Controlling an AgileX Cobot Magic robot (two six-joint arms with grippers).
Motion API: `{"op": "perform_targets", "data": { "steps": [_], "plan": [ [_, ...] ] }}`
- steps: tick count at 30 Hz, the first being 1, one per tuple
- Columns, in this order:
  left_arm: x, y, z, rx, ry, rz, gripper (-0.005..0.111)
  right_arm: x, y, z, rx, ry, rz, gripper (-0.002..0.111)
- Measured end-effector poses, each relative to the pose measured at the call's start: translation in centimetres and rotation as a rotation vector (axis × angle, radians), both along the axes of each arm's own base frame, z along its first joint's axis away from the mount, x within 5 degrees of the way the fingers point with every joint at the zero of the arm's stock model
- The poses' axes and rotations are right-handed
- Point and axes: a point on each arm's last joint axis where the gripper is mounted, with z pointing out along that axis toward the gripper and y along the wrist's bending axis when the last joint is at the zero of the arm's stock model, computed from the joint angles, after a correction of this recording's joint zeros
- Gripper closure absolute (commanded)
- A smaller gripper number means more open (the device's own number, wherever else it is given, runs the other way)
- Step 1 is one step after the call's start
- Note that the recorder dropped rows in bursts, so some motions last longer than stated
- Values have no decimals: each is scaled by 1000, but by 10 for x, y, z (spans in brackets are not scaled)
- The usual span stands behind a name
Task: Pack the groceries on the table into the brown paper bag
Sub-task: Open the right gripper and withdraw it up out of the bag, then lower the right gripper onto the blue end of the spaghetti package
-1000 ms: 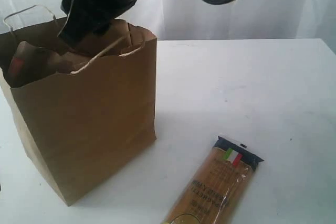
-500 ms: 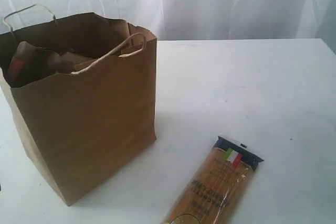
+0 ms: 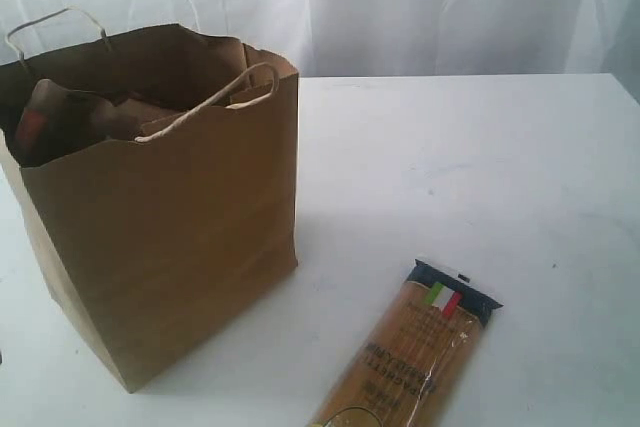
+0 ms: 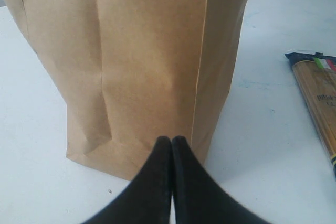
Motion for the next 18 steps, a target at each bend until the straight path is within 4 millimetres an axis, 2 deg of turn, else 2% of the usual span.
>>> {"op": "perform_targets", "data": {
  "steps": [5,10,12,13,17,18],
  "plan": [
    [0,0,0,0,0,0,106,-12,-23,-11,-6,20,-76,51],
    [0,0,0,0,0,0,106,-20,-42,-38,-53,77,-163,51],
    [0,0,0,0,0,0,106,-23,-47,-56,-73,117,-191,51],
    [0,0,0,0,0,0,106,-24,-50,-75,-91,161,-214,51],
    [0,0,0,0,0,0,106,-28,-55,-111,-87,240,-266,51],
    [0,0,0,0,0,0,106,-29,-56,-127,-72,277,-287,51]
  ]
}}
